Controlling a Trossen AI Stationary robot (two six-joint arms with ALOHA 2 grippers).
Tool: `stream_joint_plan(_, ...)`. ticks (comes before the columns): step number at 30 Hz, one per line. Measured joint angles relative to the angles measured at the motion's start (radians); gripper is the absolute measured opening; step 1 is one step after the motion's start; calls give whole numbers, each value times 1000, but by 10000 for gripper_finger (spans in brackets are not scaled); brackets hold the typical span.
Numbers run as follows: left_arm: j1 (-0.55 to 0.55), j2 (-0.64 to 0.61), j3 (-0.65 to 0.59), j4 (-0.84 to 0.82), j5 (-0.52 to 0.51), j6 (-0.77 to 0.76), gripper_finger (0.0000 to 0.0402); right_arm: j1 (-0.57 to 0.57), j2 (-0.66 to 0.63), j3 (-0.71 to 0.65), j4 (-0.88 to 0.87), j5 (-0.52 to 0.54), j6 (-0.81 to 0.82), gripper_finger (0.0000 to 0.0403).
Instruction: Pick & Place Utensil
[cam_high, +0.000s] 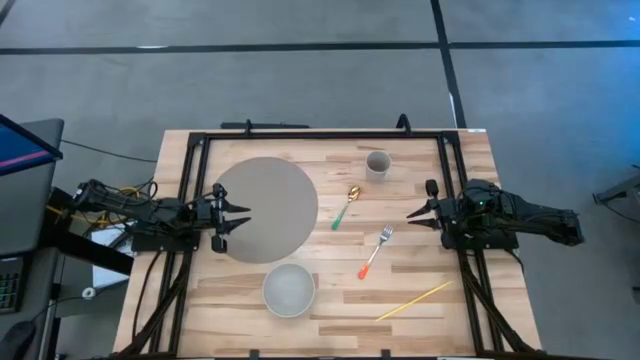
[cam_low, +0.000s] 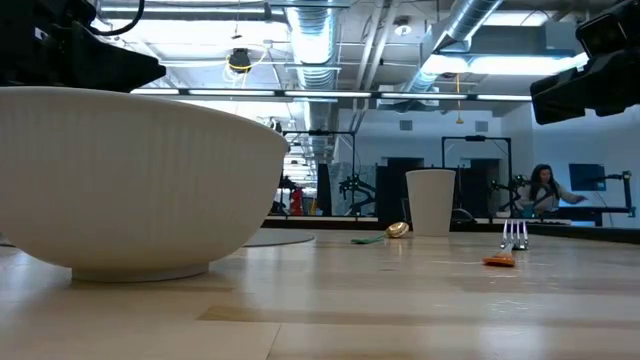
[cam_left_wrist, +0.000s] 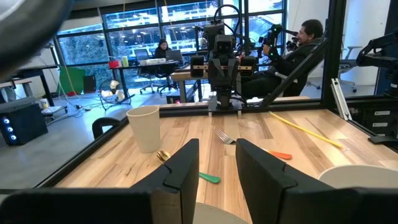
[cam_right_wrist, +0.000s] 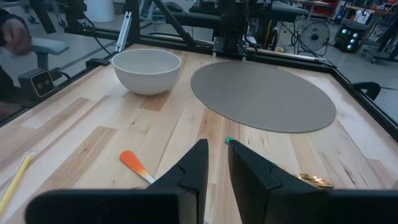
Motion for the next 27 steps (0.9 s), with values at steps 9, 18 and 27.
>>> stream_joint_plan(9, 0, 0, 0, 0, 0, 0, 108, 0, 0, 0, 0, 0, 0, 56)
stream_joint_plan(18, 0, 0, 0, 0, 0, 0, 108, 0, 0, 0, 0, 0, 0, 56)
stream_joint_plan(27, 0, 0, 0, 0, 0, 110, 108, 0, 0, 0, 0, 0, 0, 56)
